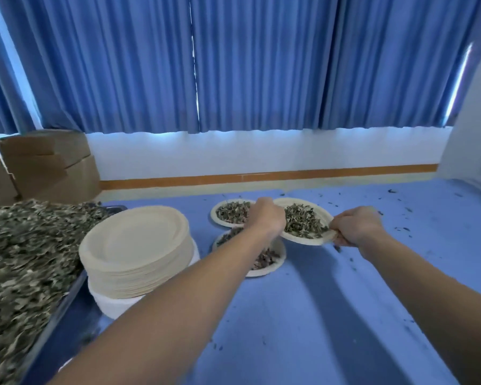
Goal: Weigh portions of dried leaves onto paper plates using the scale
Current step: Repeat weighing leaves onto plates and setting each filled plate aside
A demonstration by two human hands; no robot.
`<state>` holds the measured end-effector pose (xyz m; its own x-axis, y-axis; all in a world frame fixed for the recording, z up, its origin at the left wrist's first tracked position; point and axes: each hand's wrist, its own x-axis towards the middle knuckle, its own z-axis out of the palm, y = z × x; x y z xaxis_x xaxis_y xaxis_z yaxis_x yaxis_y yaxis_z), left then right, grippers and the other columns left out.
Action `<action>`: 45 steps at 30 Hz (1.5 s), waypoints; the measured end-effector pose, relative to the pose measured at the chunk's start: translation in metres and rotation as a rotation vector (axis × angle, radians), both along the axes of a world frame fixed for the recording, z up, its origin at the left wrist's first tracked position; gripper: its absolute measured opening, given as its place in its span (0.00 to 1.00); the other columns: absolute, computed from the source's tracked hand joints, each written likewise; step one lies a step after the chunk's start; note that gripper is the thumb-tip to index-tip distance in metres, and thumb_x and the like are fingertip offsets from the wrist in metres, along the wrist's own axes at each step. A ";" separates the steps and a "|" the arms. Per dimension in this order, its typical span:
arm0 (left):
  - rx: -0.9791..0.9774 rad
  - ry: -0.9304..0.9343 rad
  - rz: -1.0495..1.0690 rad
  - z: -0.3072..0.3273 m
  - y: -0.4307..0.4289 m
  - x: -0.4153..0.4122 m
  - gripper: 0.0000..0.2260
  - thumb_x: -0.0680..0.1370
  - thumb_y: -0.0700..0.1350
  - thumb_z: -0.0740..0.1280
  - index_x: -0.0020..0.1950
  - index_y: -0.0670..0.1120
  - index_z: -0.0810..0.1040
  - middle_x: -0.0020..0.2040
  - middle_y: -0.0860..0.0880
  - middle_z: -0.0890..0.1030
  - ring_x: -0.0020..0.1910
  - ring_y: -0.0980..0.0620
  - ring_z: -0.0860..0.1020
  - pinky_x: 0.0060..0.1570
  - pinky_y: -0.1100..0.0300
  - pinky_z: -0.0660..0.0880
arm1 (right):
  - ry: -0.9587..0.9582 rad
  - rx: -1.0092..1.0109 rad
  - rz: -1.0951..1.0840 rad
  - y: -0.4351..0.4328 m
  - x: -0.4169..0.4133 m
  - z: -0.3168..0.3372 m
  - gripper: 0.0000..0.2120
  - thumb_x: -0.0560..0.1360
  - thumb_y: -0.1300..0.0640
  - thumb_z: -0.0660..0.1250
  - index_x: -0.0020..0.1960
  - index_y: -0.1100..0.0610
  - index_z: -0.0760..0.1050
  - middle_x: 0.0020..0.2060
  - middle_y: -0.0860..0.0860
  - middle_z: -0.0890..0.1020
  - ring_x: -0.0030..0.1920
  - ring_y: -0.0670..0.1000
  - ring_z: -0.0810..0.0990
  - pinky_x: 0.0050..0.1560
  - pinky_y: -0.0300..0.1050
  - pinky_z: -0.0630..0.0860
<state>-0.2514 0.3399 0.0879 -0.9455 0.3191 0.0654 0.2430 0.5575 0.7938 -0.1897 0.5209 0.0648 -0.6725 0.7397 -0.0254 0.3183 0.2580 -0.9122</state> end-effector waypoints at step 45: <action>-0.523 0.506 -0.135 0.028 -0.291 0.056 0.17 0.83 0.54 0.62 0.65 0.47 0.79 0.62 0.47 0.82 0.63 0.46 0.77 0.62 0.51 0.73 | 0.281 0.838 0.741 -0.298 0.036 0.035 0.14 0.81 0.53 0.66 0.66 0.51 0.80 0.62 0.49 0.82 0.62 0.51 0.79 0.66 0.49 0.73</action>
